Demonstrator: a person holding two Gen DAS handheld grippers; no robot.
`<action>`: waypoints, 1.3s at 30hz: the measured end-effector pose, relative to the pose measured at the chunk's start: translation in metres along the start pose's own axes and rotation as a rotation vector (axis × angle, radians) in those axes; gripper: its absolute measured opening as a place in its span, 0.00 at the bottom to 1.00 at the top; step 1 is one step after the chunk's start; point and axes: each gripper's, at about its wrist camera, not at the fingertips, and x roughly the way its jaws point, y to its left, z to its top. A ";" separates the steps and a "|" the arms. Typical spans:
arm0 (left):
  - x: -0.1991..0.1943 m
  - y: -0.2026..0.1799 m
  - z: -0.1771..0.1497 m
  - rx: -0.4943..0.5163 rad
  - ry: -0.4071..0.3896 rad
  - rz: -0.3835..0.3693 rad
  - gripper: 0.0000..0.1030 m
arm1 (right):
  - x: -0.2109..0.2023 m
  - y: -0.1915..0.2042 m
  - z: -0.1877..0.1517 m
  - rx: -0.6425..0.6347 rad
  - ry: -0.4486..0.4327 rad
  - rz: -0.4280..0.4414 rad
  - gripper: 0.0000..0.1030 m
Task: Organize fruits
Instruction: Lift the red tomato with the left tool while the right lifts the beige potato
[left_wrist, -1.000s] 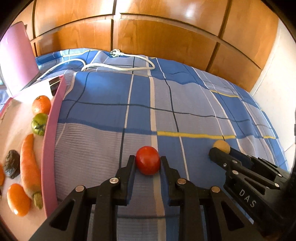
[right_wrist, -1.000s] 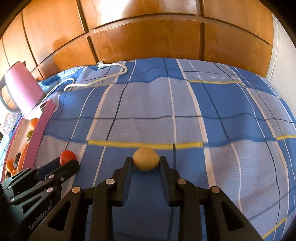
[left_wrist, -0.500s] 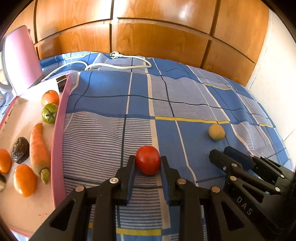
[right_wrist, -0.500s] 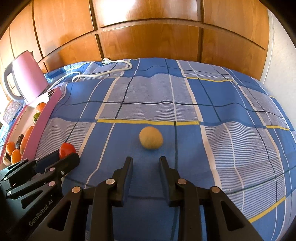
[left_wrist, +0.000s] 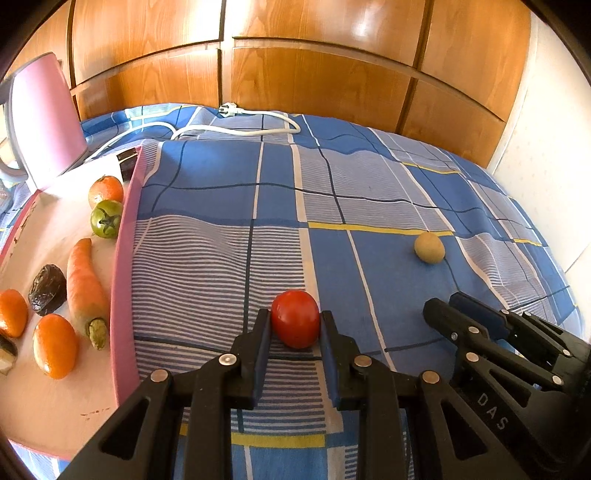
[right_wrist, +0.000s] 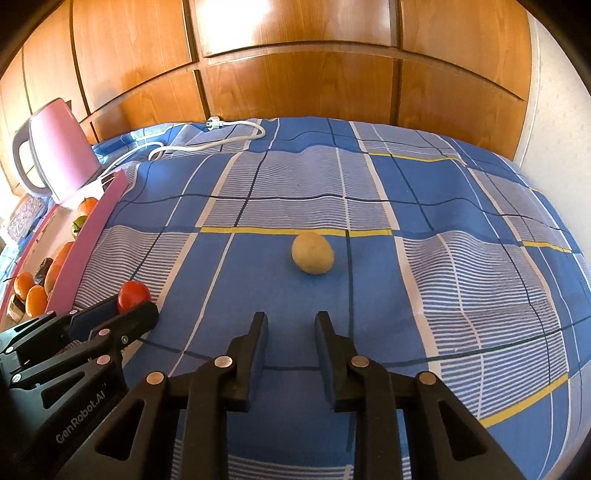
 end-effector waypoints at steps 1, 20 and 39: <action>-0.001 0.000 -0.001 0.002 0.000 0.001 0.25 | -0.001 0.000 -0.001 0.001 -0.001 0.001 0.24; 0.000 -0.001 0.000 -0.003 -0.003 0.002 0.25 | 0.023 -0.017 0.034 0.103 0.026 0.024 0.36; 0.002 0.002 0.002 -0.016 -0.007 -0.004 0.25 | 0.028 -0.008 0.036 0.020 0.009 -0.020 0.29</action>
